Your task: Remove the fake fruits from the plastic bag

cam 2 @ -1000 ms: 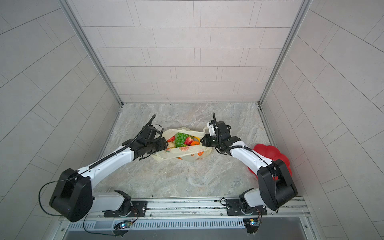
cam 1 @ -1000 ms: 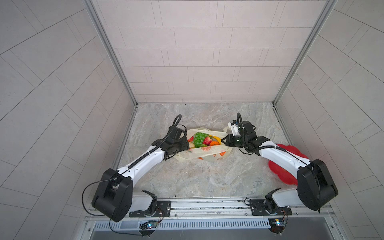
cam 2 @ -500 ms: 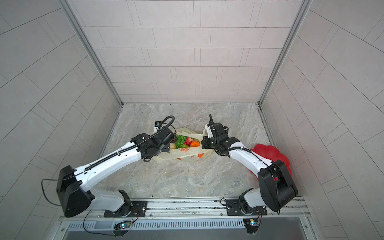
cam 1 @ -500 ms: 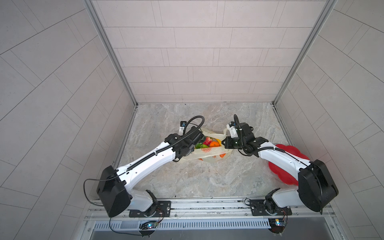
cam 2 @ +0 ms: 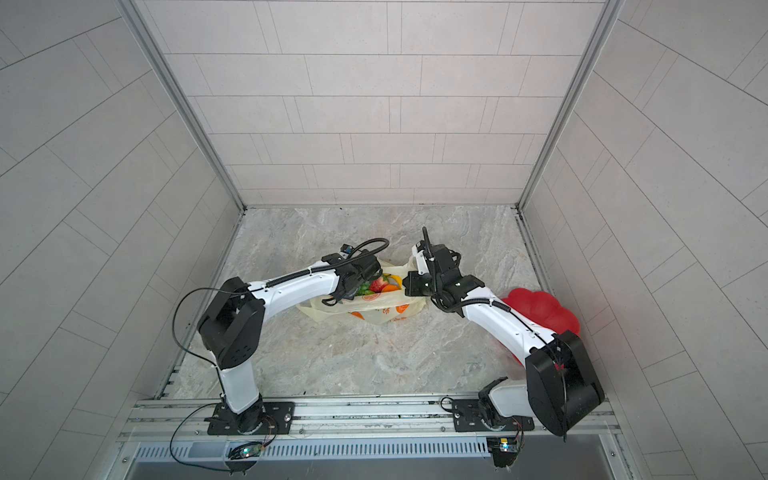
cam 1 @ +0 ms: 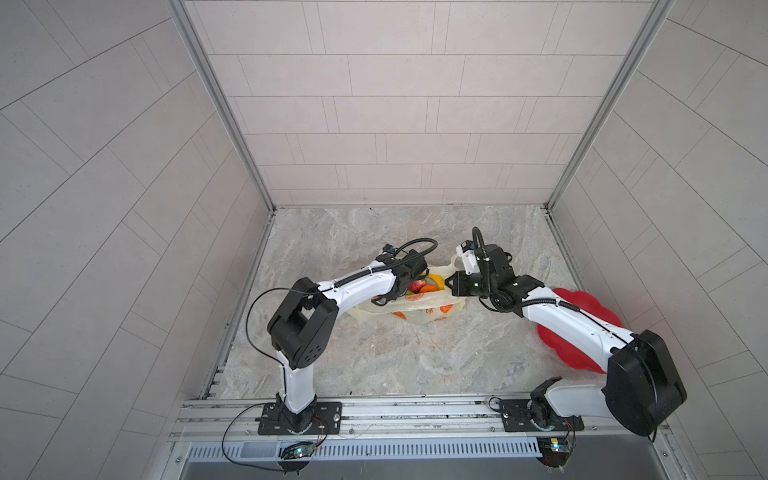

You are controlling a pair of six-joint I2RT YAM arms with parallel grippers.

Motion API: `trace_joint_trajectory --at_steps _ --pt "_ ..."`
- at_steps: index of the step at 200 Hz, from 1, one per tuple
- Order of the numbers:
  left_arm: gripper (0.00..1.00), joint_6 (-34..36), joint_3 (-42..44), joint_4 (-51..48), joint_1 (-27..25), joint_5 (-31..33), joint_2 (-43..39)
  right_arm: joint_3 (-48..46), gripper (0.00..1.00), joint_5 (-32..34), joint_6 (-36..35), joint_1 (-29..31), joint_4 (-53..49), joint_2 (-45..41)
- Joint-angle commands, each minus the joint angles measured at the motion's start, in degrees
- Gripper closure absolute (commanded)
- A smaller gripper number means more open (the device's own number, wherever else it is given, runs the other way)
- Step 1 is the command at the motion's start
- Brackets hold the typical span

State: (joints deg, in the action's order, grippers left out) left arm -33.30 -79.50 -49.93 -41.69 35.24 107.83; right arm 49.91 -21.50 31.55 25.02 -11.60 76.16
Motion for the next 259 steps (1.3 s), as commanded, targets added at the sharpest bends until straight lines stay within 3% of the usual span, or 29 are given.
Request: trace_joint_trajectory --at_steps 1,28,68,92,109,125,145,179,208,238,259 --pt "0.22 0.78 -2.29 -0.60 1.53 2.30 1.73 0.82 1.00 0.00 -0.42 0.21 -0.69 -1.62" --pt "0.46 0.60 -2.49 0.45 2.70 3.28 1.77 0.48 1.00 0.22 -0.66 0.19 -0.62 -1.21" --pt "0.48 2.33 -2.94 2.67 4.12 3.03 3.20 0.19 1.00 0.34 -0.87 0.19 -0.48 -0.72" --pt "0.68 4.00 -2.22 5.40 4.47 1.62 2.84 0.51 1.00 0.86 -1.18 0.19 -0.99 -0.81" --pt "0.89 4.59 -1.10 7.41 4.68 0.36 0.88 0.88 1.00 2.34 -1.58 -0.15 -2.00 -0.84" --pt "1.00 5.01 0.91 9.57 5.22 -2.06 -2.58 0.74 1.00 2.42 -1.72 -1.37 -2.21 -0.90" --pt "1.00 4.44 4.99 12.89 6.84 -9.14 -9.96 0.89 1.00 2.15 -1.80 -3.23 -1.62 -0.57" --pt "1.00 -1.01 17.17 24.47 13.80 -30.59 -27.05 2.25 1.00 1.71 -2.52 -5.58 0.52 2.29" --pt "1.00 -5.38 26.21 33.59 22.09 -46.18 -35.71 2.00 1.00 -0.59 -3.26 -9.14 4.40 5.52" --pt "1.00 -7.45 30.23 38.74 25.73 -52.32 -38.56 3.39 1.00 -6.66 -2.82 -10.13 6.75 9.38" --pt "1.00 -7.92 29.14 40.25 25.61 -55.82 -34.27 7.45 1.00 -5.42 -4.14 -7.00 3.71 11.61"
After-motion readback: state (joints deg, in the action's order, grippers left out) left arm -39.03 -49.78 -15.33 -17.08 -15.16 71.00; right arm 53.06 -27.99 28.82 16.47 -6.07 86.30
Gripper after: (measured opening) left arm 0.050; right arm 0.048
